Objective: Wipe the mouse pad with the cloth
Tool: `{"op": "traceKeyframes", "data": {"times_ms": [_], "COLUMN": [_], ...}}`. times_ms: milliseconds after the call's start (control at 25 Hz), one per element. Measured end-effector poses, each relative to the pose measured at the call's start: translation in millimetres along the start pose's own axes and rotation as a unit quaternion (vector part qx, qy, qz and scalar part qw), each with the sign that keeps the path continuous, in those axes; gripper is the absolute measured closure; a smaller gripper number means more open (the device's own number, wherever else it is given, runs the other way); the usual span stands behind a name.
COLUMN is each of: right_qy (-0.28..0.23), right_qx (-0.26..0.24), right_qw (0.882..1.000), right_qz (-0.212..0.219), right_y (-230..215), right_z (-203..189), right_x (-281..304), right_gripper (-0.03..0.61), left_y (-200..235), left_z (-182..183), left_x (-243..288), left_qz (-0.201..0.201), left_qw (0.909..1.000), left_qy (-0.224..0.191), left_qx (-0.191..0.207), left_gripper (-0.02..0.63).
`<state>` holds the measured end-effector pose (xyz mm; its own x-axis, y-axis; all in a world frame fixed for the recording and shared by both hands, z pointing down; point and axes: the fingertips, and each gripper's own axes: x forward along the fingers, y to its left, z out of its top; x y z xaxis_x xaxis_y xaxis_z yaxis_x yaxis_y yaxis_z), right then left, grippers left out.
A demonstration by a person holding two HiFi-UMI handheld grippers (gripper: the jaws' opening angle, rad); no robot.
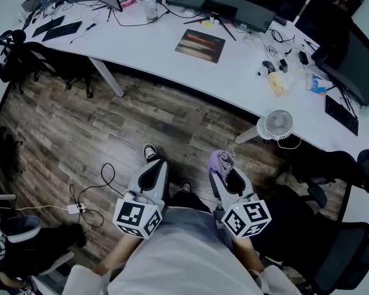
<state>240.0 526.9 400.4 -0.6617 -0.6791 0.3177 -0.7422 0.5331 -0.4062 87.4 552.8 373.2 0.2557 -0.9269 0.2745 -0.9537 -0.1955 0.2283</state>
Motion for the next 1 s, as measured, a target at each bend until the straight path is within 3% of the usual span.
{"op": "traceKeyframes", "data": {"times_ms": [560, 1000], "right_qy": [0.019, 0.041], "right_qx": [0.004, 0.003], "right_qw": [1.000, 0.999], "right_qz": [-0.003, -0.016], "right_y": [-2, 5], "right_z": [24, 52], "right_x": [67, 160], "right_gripper": [0.387, 0.388], "left_y": [51, 125], "left_z": [28, 65], "left_x": [43, 101], "left_qz": [0.003, -0.003], "left_qw": [0.9999, 0.9997], "left_qy": [-0.004, -0.003], "left_qx": [-0.010, -0.025], "left_gripper": [0.614, 0.614]}}
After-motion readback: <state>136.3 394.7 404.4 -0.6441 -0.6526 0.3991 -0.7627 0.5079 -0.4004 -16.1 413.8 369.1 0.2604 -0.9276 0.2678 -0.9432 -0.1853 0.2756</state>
